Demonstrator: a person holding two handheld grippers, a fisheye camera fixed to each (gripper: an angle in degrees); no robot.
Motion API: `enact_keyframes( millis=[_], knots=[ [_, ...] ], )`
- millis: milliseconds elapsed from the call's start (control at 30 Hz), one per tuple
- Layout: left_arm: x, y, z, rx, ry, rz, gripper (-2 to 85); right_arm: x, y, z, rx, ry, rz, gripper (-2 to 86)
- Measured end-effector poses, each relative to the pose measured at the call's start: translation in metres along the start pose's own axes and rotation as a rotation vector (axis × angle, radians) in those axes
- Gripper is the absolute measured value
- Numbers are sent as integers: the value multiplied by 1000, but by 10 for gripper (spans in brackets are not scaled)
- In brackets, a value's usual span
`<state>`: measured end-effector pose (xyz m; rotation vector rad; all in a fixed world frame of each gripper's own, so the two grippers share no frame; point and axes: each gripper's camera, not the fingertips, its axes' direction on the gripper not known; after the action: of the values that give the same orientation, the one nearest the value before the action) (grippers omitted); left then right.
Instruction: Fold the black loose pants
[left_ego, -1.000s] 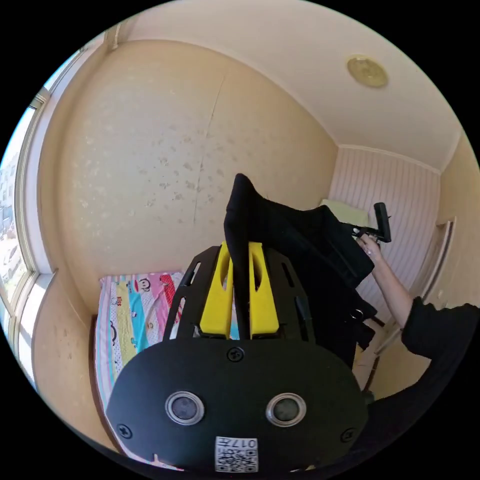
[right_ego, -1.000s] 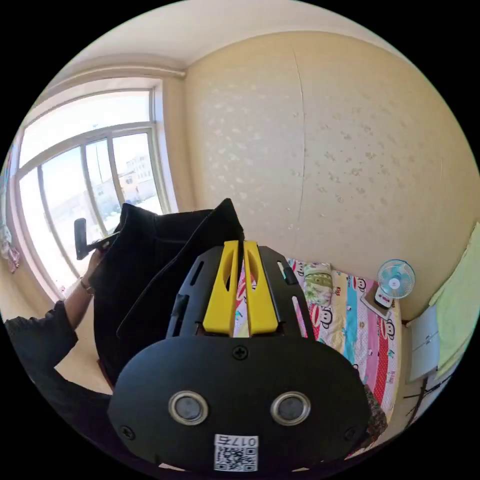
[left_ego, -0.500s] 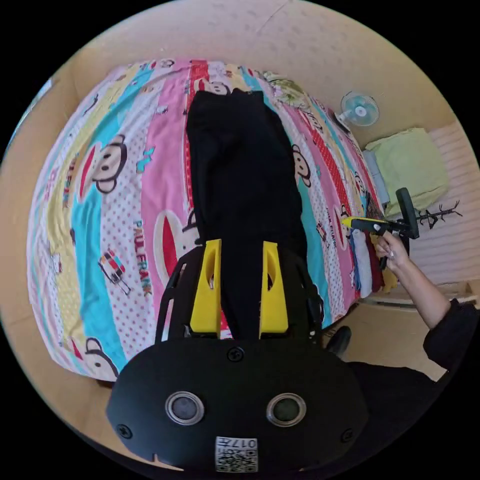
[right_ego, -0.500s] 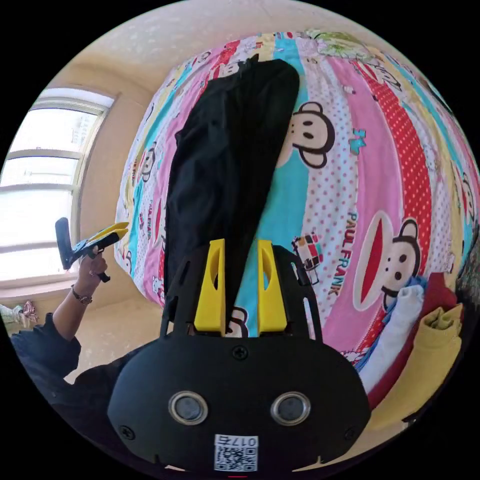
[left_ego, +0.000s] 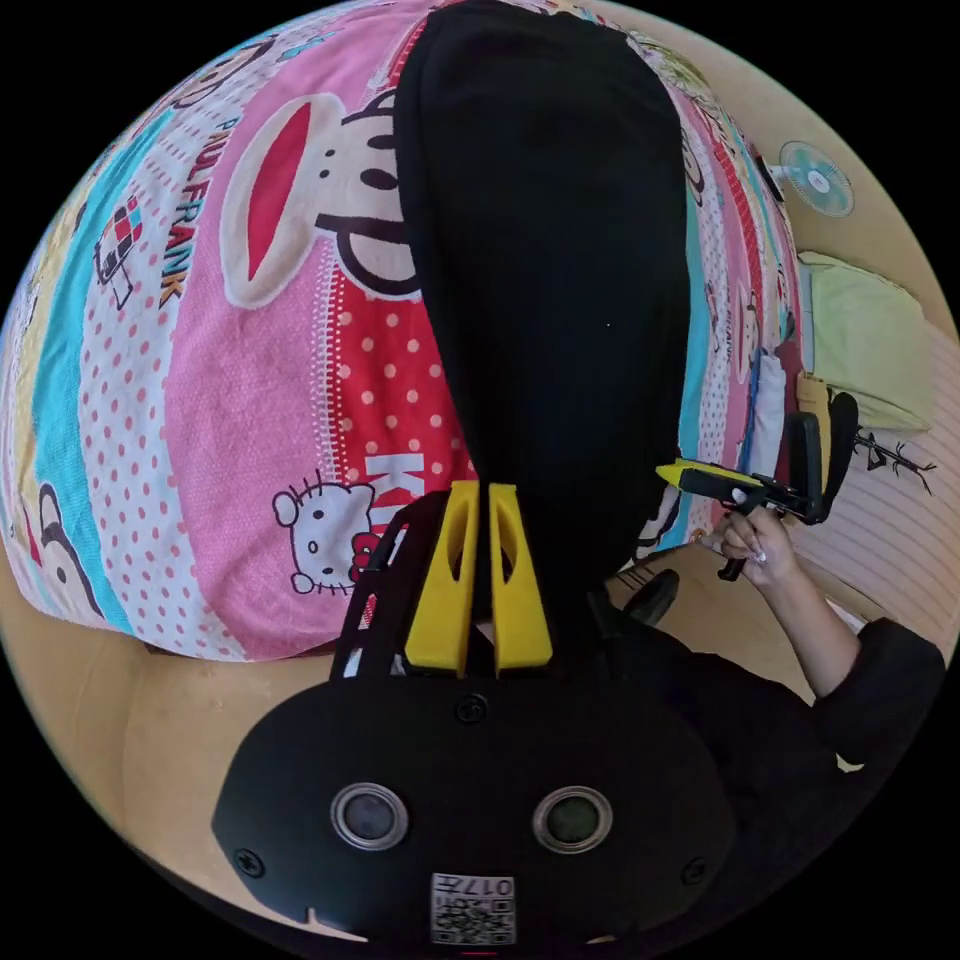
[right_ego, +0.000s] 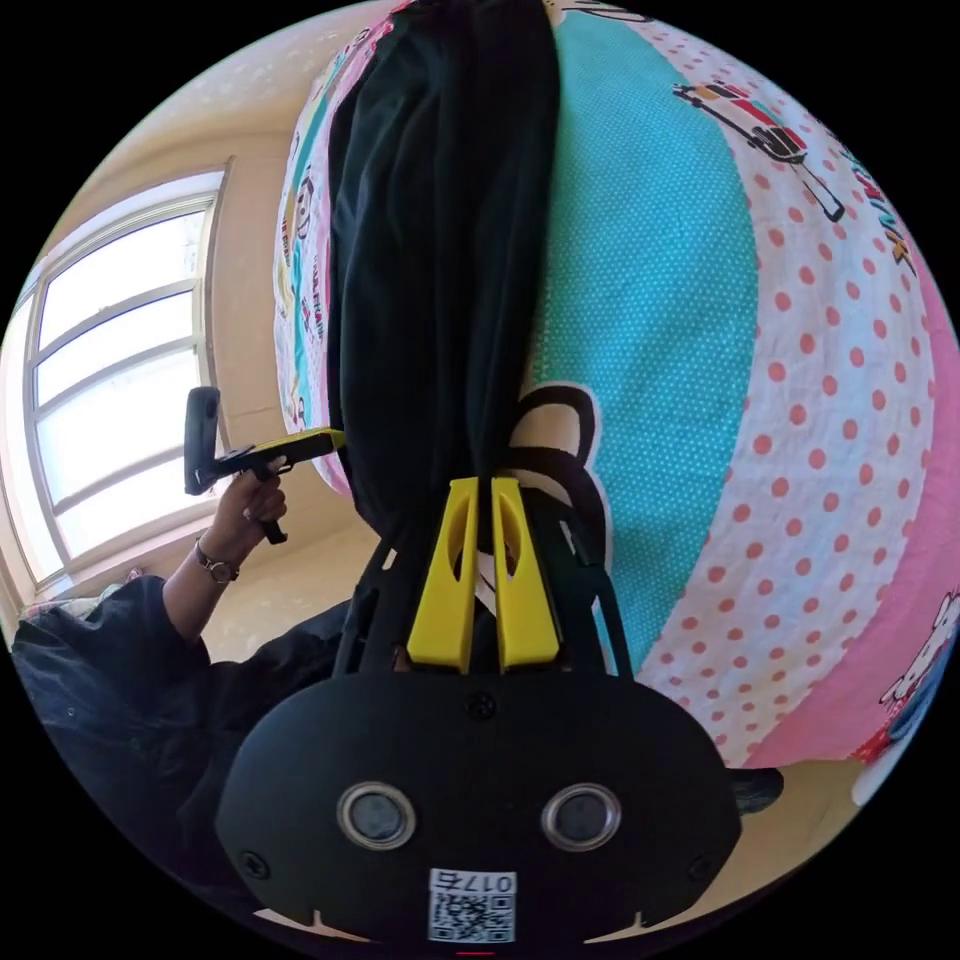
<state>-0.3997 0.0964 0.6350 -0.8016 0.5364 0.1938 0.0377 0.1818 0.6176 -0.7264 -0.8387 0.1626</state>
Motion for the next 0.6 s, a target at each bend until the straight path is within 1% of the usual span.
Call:
enact_keyframes(
  millis=[67,100,167,233,300,333,400,467,533,600],
  knots=[
    [-15,23,-39,89,96,-33,7,13,24,-30,81,-92,10,32],
    [-20,30,-47,107,91,-53,6,17,32,-38,107,-90,20,32],
    [-34,56,-70,191,-30,-119,6,38,64,-66,179,33,76,31],
    [-51,66,-71,227,-11,-198,10,61,84,-77,196,142,134,33],
    [-70,66,-55,157,9,-299,19,86,96,-78,184,204,193,37],
    [-77,67,-44,98,-35,-360,27,101,100,-76,169,212,221,41],
    [-77,76,-40,104,-75,-433,62,119,105,-69,148,180,245,52],
    [-58,87,-49,214,-28,-414,98,139,114,-56,143,73,246,75],
    [-32,87,-50,246,38,-344,106,151,125,-49,184,15,265,80],
    [0,78,-46,231,116,-241,112,159,135,-46,189,-34,278,73]
  ],
)
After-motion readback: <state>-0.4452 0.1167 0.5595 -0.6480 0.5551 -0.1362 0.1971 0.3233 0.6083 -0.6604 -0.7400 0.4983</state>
